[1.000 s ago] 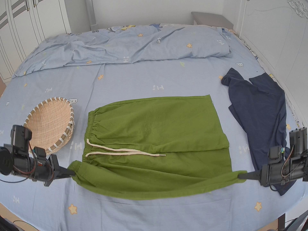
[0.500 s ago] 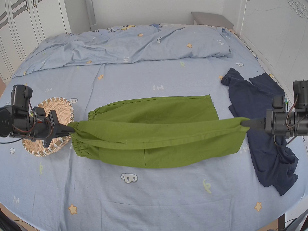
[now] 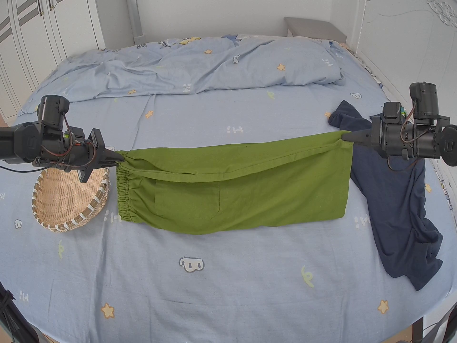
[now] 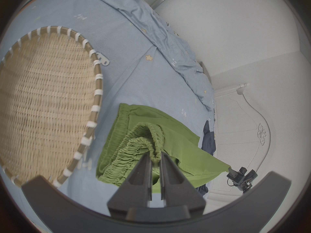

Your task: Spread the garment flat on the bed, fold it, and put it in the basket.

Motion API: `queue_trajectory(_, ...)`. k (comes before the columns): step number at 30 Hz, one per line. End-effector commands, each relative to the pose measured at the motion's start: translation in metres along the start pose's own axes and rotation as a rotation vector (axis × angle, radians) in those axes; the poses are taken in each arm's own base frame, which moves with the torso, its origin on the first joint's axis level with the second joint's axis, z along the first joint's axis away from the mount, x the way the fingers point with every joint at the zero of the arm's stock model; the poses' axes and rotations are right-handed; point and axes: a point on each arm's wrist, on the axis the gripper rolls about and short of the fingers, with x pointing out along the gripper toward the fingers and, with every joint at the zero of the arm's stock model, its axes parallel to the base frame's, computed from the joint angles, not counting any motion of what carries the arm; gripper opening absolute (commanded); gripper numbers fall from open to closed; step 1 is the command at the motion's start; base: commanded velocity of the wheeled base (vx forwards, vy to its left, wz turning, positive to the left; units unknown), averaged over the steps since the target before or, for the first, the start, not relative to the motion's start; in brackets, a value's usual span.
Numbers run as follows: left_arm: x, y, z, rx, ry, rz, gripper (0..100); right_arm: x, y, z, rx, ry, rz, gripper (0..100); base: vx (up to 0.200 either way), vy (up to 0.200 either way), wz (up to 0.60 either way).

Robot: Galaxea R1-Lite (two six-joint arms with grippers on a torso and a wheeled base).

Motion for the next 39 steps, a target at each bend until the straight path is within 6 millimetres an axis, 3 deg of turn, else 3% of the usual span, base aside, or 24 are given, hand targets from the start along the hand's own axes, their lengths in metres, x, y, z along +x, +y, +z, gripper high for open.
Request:
queue_trajectory(1,0.026,0.003,0.013,0.004,0.011,-0.005,0,0.022,-0.023,0.014,0.013,-0.007,-0.02,0,0.0,0.0,0.0)
queue_trajectory(9,0.034,0.001,0.034,0.011,-0.013,-0.01,0,0.032,-0.032,0.034,0.002,-0.031,-0.026,0,0.0,0.0,0.0)
queue_trajectory(25,0.035,0.021,0.043,-0.025,-0.025,0.027,0,0.068,-0.052,0.042,0.001,-0.022,-0.019,0,0.0,0.0,0.0)
queue_trajectory(39,0.053,0.028,0.041,-0.025,-0.002,0.039,0,0.087,-0.062,0.038,0.009,-0.002,-0.016,0,0.0,0.0,0.0)
